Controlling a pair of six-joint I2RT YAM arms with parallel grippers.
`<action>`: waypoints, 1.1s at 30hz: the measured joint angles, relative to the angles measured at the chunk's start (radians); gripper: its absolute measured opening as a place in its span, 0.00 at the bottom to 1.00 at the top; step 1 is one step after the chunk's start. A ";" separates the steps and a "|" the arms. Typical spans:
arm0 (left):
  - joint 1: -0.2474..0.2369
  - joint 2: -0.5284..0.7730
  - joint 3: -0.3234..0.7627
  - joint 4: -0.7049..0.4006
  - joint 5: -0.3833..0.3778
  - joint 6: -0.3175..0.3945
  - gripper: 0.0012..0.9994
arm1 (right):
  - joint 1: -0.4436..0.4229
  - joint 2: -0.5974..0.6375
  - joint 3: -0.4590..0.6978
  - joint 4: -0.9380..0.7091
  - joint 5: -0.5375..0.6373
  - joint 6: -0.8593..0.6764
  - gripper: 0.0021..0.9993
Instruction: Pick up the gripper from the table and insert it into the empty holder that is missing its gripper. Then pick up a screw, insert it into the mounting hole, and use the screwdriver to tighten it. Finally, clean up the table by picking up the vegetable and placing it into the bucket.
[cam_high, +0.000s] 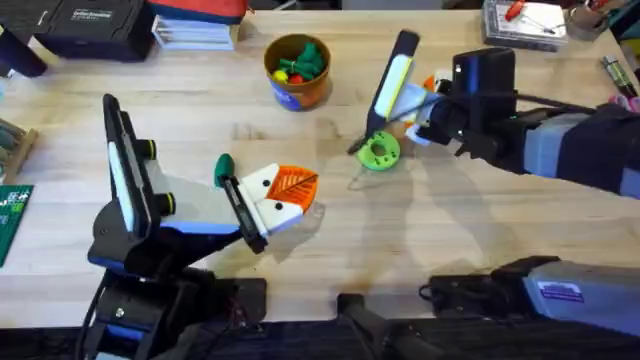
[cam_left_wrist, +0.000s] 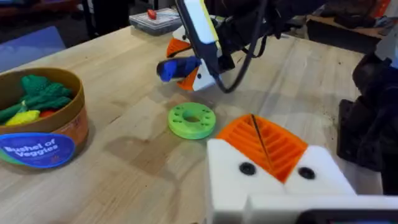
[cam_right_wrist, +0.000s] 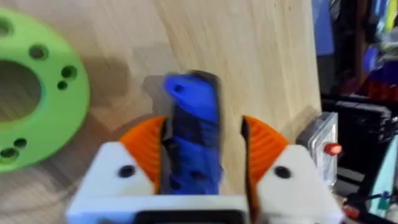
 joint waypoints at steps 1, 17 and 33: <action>0.000 0.000 0.000 0.000 0.000 0.000 0.00 | 0.000 0.000 0.000 0.002 0.002 0.023 0.70; 0.000 0.000 0.000 0.000 0.000 0.005 0.39 | 0.007 -0.204 0.000 -0.145 0.003 0.491 0.99; 0.000 0.000 0.012 -0.018 -0.030 -0.028 0.99 | 0.177 -0.522 0.000 -0.270 0.002 0.829 0.99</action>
